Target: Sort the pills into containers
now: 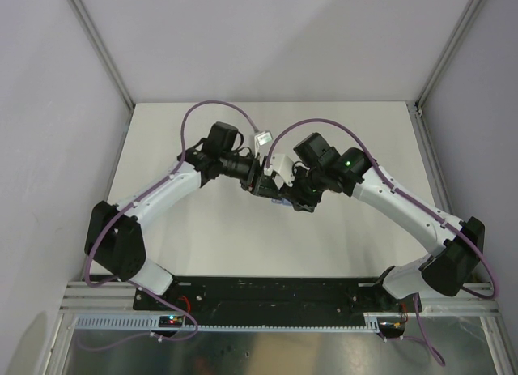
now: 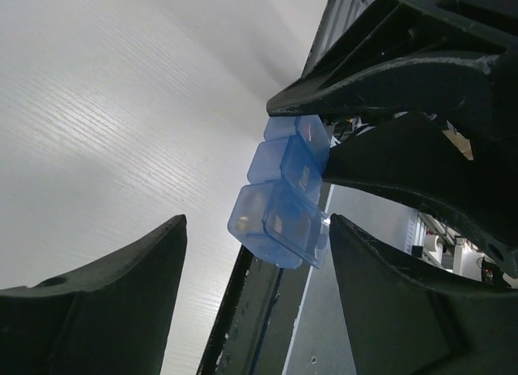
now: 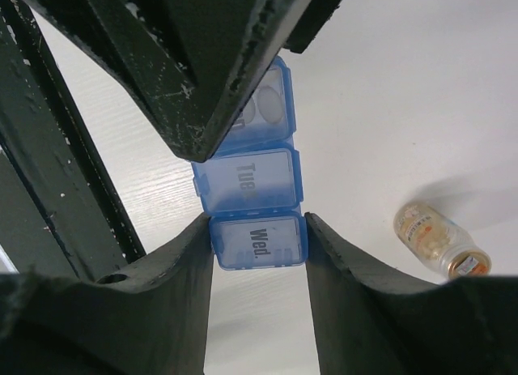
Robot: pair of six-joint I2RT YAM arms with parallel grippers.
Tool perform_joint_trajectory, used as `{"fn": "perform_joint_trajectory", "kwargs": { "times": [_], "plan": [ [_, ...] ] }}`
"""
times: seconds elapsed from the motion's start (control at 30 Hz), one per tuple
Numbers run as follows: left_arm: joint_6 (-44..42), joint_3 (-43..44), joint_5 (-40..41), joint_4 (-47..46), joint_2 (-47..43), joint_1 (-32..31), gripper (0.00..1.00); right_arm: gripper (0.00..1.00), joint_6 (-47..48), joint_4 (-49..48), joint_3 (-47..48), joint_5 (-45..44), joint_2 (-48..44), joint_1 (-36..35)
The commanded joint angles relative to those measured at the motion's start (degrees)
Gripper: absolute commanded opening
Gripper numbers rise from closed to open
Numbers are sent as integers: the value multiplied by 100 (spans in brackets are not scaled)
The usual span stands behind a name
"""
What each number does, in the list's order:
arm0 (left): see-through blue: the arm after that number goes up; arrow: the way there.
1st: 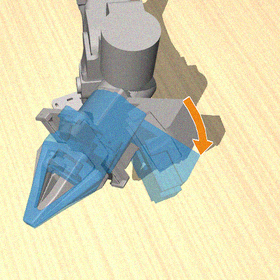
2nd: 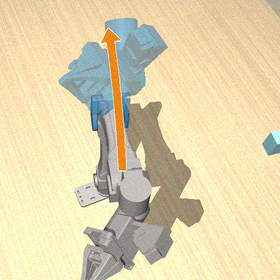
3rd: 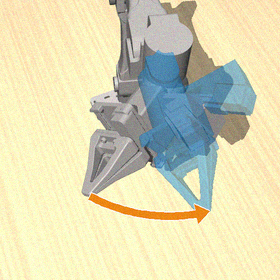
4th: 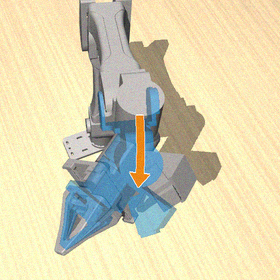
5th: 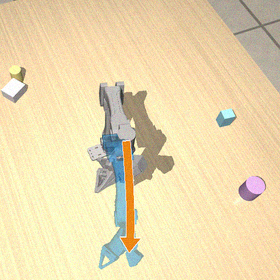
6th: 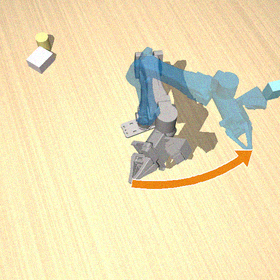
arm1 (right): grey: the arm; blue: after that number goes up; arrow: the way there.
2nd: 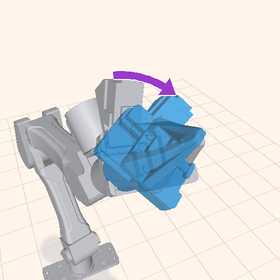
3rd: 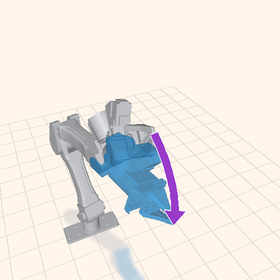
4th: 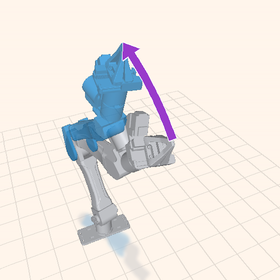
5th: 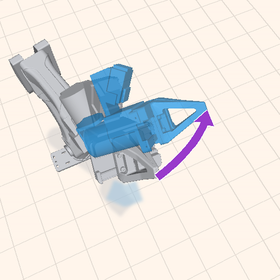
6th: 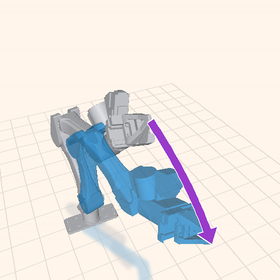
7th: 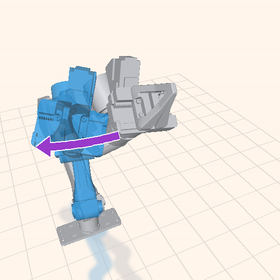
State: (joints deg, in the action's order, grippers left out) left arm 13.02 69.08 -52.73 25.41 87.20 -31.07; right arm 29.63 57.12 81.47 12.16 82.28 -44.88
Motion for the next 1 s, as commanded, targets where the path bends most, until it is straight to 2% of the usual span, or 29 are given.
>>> {"fn": "perform_joint_trajectory", "kwargs": {
  "times": [0.0,0.17,0.67,0.83,0.97],
  "plan": [
    [-115,-1,-306,-62,-205,-112,73,4,-30,-138,216,-122,-106,25],
    [-96,7,-387,-68,-170,-125,65,4,-40,-140,219,-150,-114,30],
    [-71,44,-576,-71,-54,-158,57,3,-59,-166,217,-202,-115,38],
    [-102,27,-594,-65,-138,-162,75,3,-45,-171,161,-227,-142,41],
    [-93,39,-575,-69,-210,-152,84,3,-45,-175,134,-235,-165,42]
  ]
}}
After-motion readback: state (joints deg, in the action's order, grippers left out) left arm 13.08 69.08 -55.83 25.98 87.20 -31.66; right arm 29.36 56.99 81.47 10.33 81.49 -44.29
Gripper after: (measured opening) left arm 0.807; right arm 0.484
